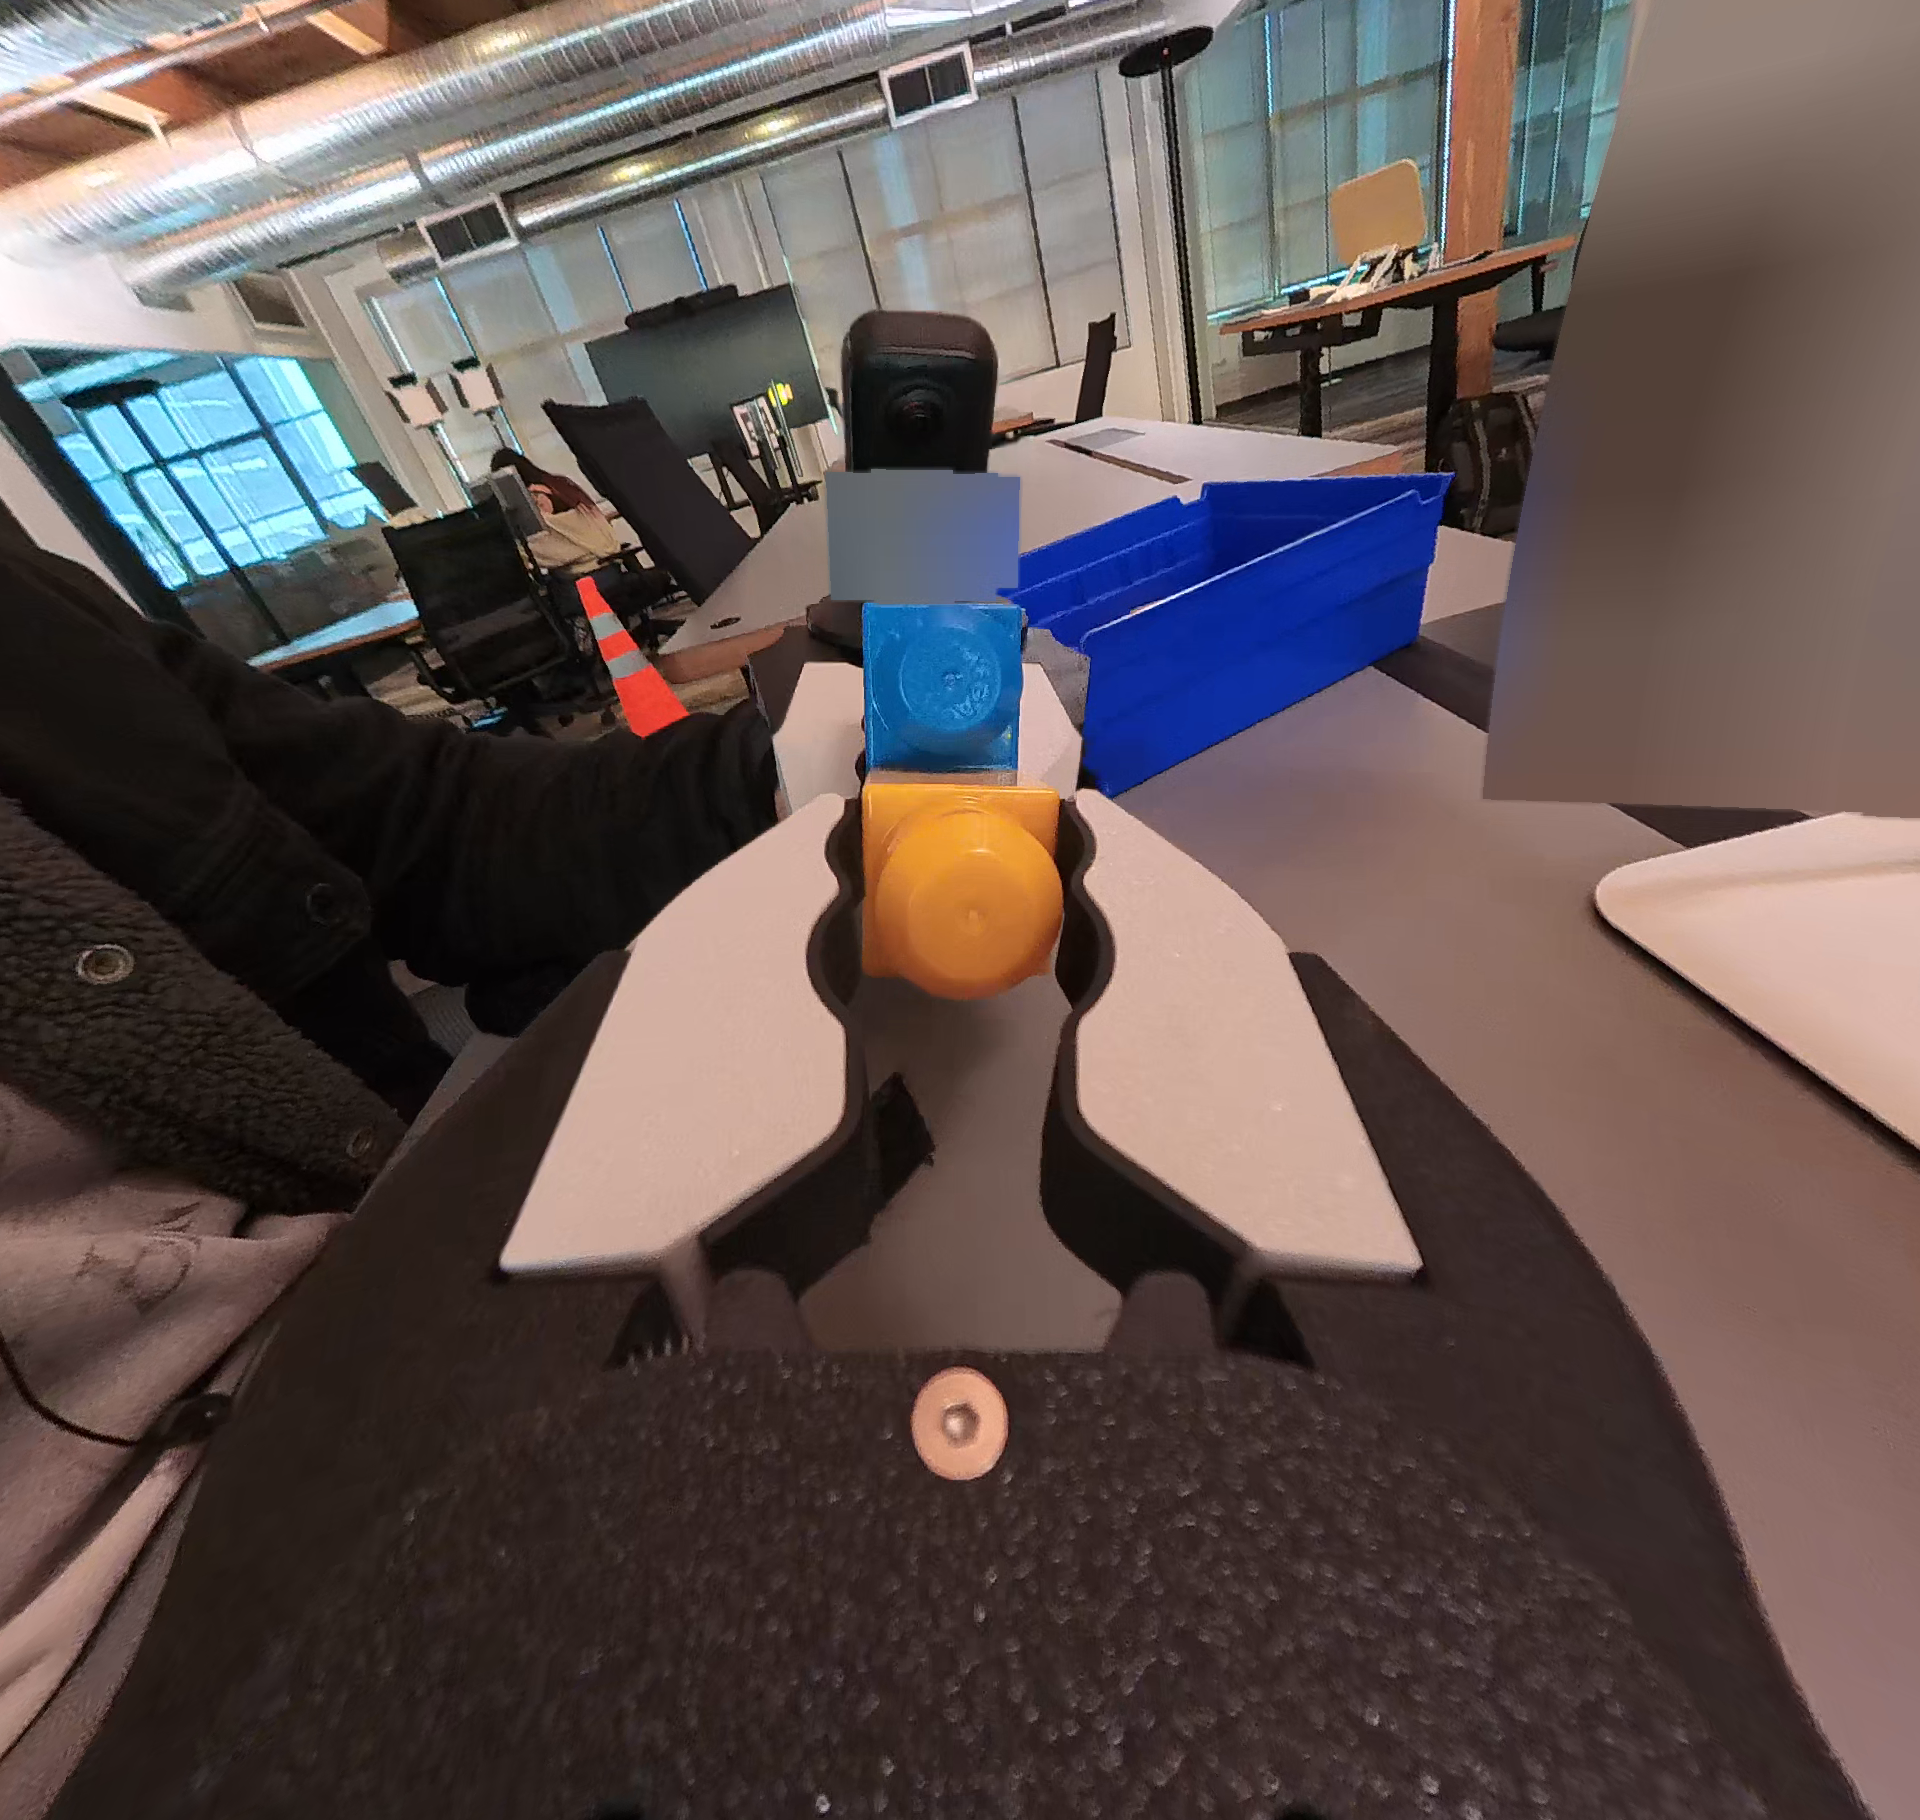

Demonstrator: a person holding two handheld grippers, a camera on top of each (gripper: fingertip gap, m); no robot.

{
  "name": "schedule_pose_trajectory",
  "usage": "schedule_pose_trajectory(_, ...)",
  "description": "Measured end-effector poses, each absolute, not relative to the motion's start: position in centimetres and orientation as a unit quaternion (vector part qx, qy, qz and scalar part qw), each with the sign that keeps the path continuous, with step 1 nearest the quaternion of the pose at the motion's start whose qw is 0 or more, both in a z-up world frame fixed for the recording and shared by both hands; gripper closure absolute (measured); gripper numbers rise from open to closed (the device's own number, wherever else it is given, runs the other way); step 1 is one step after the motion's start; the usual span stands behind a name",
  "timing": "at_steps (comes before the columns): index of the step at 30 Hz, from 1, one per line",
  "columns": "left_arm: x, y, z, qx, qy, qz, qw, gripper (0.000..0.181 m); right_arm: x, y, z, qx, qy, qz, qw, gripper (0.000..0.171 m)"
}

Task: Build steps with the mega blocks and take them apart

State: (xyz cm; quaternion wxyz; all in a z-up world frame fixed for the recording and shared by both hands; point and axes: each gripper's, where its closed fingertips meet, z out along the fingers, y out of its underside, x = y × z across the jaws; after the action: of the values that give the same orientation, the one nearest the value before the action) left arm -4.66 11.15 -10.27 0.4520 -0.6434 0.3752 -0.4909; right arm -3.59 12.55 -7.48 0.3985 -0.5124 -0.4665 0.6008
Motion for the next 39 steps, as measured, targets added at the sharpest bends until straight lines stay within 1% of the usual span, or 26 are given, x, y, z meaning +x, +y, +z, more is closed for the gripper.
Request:
schedule_pose_trajectory(10,-5.2,11.3,-9.7,-0.636,0.371,-0.496,0.46,0.145,-3.8,12.4,-7.9,-0.518,-0.48,0.586,0.397,0.136)
schedule_pose_trajectory(15,-5.2,11.7,-8.8,-0.621,0.358,-0.492,0.494,0.145,-4.0,12.4,-8.0,-0.519,-0.474,0.587,0.402,0.136)
schedule_pose_trajectory(24,-5.7,11.3,-9.0,-0.62,0.387,-0.478,0.487,0.145,-4.3,12.0,-8.2,-0.523,-0.493,0.57,0.399,0.136)
schedule_pose_trajectory(26,-6.7,11.2,-9.0,-0.616,0.4,-0.47,0.49,0.144,-3.9,12.1,-8.1,-0.525,-0.501,0.564,0.394,0.139)
schedule_pose_trajectory(27,-7.5,11.1,-8.8,-0.614,0.403,-0.468,0.491,0.145,-3.4,12.4,-7.8,-0.524,-0.501,0.562,0.398,0.144)
schedule_pose_trajectory(31,-10.2,11.7,-8.2,-0.617,0.394,-0.455,0.507,0.145,-0.7,13.8,-6.3,-0.519,-0.5,0.55,0.422,0.146)
schedule_pose_trajectory(33,-10.7,11.8,-8.1,-0.617,0.389,-0.455,0.511,0.145,0.3,14.3,-5.7,-0.517,-0.498,0.542,0.437,0.153)
schedule_pose_trajectory(35,-10.6,11.8,-8.1,-0.617,0.389,-0.456,0.51,0.145,0.6,14.4,-5.6,-0.515,-0.498,0.542,0.44,0.152)
schedule_pose_trajectory(39,-8.6,11.3,-8.6,-0.616,0.401,-0.46,0.498,0.145,-1.3,13.1,-6.8,-0.513,-0.515,0.546,0.416,0.146)
